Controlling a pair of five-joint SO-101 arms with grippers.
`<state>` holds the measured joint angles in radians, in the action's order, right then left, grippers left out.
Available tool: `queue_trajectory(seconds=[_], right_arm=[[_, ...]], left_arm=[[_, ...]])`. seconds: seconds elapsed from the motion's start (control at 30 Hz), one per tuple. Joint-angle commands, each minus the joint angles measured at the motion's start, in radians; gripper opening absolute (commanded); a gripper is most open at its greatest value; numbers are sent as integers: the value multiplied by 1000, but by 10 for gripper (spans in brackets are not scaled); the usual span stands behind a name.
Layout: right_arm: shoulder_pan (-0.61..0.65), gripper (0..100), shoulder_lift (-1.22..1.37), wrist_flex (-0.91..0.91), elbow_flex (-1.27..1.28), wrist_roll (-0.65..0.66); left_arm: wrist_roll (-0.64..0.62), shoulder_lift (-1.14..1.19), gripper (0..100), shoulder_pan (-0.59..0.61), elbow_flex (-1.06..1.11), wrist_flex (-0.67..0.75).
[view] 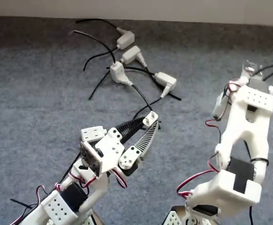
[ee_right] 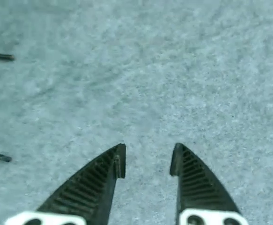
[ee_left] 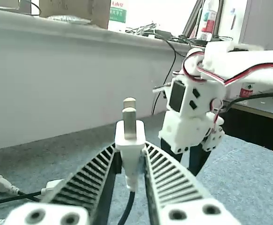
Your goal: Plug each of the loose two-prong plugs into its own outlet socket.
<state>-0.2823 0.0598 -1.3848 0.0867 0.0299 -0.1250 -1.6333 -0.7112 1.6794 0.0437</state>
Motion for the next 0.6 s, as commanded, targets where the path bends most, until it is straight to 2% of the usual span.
queue_trajectory(seconds=[0.0,0.07,0.23,0.43,0.57], right_arm=[[101,0,-107,-139,-249,12],[142,22,-160,-191,-352,12],[283,6,-337,-252,-549,14],[512,6,-512,-291,-499,15],[708,6,-621,-298,-430,15]], left_arm=[[3,-31,6,2,24,2],[0,-21,6,2,24,2],[0,25,6,1,24,2],[-2,47,6,1,24,6],[-2,47,6,1,24,6]])
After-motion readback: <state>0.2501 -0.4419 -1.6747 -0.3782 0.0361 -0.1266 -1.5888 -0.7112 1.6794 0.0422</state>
